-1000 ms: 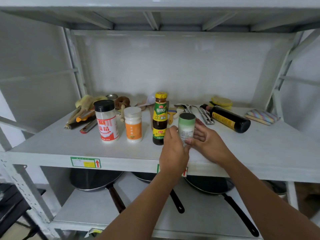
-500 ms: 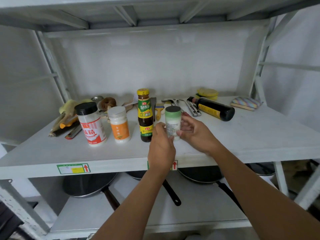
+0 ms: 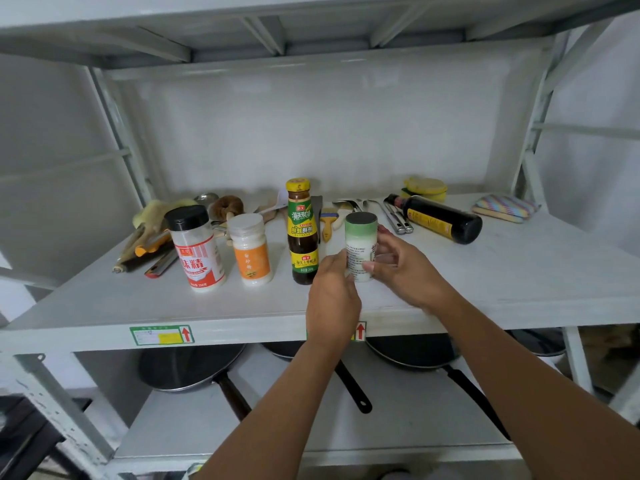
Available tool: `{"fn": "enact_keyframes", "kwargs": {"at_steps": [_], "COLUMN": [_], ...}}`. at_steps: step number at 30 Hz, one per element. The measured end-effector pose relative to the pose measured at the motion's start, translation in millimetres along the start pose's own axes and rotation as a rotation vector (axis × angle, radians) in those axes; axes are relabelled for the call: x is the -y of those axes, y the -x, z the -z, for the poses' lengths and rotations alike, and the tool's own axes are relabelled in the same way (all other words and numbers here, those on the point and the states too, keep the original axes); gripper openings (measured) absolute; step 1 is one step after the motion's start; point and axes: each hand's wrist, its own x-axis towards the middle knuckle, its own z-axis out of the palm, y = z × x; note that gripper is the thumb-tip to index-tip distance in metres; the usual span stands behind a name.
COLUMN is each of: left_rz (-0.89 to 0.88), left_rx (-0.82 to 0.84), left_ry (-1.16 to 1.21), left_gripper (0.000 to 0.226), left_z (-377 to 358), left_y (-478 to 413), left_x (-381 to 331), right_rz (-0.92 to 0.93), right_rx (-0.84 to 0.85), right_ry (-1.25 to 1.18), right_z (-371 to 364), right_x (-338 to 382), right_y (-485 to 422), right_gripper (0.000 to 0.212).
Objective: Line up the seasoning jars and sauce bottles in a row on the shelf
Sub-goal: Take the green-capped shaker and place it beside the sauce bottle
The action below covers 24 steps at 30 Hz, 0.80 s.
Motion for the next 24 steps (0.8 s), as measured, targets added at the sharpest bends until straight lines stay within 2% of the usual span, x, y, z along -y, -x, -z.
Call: {"fn": "enact_keyframes", "kwargs": {"at_steps": [13,20,24], "left_rz": [0.017,0.076,0.094], "left_rx": [0.093,0.091,0.056], "left_ry": [-0.073,0.001,0.076], "left_gripper": [0.023,0.035,0.043], "left_z": [-0.9,0.0,1.9], "left_y": [-5.9,-9.0,-7.8], "left_x": [5.4,3.5,1.3], "right_rz": [-0.054,-0.026,-0.025], "right_rx": [0.03,-0.044,-0.032], "right_ry": [0.003,0.096,0.054], "right_z": [3.9,-3.1,-2.7], "right_x": [-2.7,-1.5,-1.2], "right_y": [-1.4,0.7,0.9], "right_gripper": [0.065,0.058,0.058]}}
